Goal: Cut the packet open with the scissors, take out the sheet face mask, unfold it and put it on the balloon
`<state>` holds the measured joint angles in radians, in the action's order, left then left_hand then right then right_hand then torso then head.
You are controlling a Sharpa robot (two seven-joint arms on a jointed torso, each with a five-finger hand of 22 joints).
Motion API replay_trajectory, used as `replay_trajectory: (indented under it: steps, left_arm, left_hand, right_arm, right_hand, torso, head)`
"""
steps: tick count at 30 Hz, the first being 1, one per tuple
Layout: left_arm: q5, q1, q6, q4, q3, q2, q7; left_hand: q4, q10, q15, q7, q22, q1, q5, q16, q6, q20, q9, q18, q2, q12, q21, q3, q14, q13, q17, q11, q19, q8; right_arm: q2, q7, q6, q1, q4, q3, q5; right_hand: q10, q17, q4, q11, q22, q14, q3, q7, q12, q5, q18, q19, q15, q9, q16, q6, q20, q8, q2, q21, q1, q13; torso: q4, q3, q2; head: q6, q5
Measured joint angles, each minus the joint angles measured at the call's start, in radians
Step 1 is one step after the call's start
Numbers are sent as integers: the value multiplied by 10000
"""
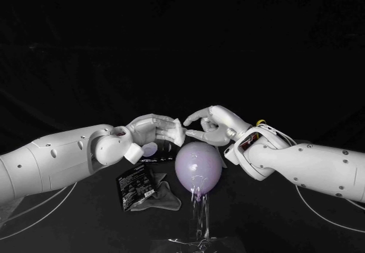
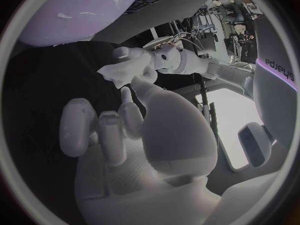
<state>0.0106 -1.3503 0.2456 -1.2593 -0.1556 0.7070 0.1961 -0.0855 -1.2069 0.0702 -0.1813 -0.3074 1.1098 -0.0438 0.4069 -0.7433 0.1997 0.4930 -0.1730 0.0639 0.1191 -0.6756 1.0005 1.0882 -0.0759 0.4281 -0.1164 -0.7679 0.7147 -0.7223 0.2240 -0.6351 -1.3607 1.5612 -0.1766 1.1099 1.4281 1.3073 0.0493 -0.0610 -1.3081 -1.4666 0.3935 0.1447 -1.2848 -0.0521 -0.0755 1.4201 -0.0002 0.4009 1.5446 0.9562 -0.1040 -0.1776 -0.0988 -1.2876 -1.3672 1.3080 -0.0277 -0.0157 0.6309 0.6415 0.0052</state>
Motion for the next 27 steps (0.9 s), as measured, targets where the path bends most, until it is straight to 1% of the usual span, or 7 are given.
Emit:
replay_trajectory:
  steps: [6,9,13,17,20,22,27]
  left_arm:
    - [-11,-1,34,-21,1,14,-13]
    - [-12,-1,78,-41,1,26,-14]
    - [-13,-2,142,-56,2,44,-13]
    - [-13,-2,208,-67,2,62,-1]
    - [-13,-2,259,-77,2,68,7]
    - [-12,-2,290,-85,2,70,12]
    - [1,-2,340,-92,2,72,22]
  left_hand:
    - [-125,-122,-55,20,-280,-274,-57,108,-22,24,1,5,112,62,-431,373,59,-67,175,56,232,193]
    - [-152,-127,-54,21,-365,-380,-58,144,-22,46,1,12,91,115,-562,492,60,-91,239,55,296,253]
    - [-224,-229,-92,48,-509,-588,-121,220,-48,60,49,17,140,169,-797,748,128,-139,347,92,410,368]
    - [-313,-282,-126,85,-622,-815,-498,257,-83,59,52,19,231,205,-1008,904,163,-183,438,145,481,513]
    - [-331,-318,-126,93,-698,-948,-835,297,-90,58,53,23,230,248,-1128,995,164,-218,501,109,551,573]
    - [-358,-355,-159,94,-736,-1076,-1062,307,-89,58,270,25,258,261,-1213,1022,202,-237,531,147,551,575]
    - [-381,-359,-148,132,-783,-1179,-1279,307,-125,57,271,30,285,261,-1287,1057,217,-263,591,151,622,660]
  right_arm:
    - [179,-107,107,-1,-149,-3,260]
    - [235,-201,140,1,-210,-3,355]
    - [272,-326,154,6,-275,-3,436]
    - [291,-437,155,6,-341,-4,471]
    - [313,-509,163,7,-372,-4,476]
    - [325,-550,180,8,-377,-4,477]
    - [343,-621,266,11,-391,-4,478]
  right_hand:
    - [-1,2,1,-1,4,0,-1,-1,0,0,1,-1,0,-17,-4,0,-1,0,0,0,0,-8]
    - [-2,4,1,-1,7,0,-1,-2,1,0,1,-1,0,-39,-10,0,-1,78,-39,0,40,-7]
    - [-4,8,2,-1,8,1,-1,-15,1,0,2,-2,1,-49,-12,12,-1,78,-39,1,40,-4]
    - [-43,8,2,-38,7,1,-1,18,2,0,3,-3,1,-60,-14,-23,-2,78,-39,1,40,-2]
    - [-43,8,2,-38,4,1,-2,19,13,0,3,-4,1,-61,-16,-23,-2,78,-39,13,40,0]
    - [-43,8,2,-37,3,1,-2,18,42,0,3,-4,2,-70,-35,-24,-2,78,-39,42,40,2]
    - [-44,7,3,-37,0,2,-2,18,45,0,4,-4,2,-84,-50,-24,-2,78,-86,43,88,3]
  torso:
    - [3,0,-6]
    - [3,0,-9]
    - [9,7,-12]
    - [16,7,-13]
    - [19,12,-14]
    - [21,12,-17]
    - [24,12,-19]
  head:
    - [43,24]
    - [53,32]
    - [60,37]
    - [63,46]
    - [66,48]
    - [68,48]
    - [70,49]
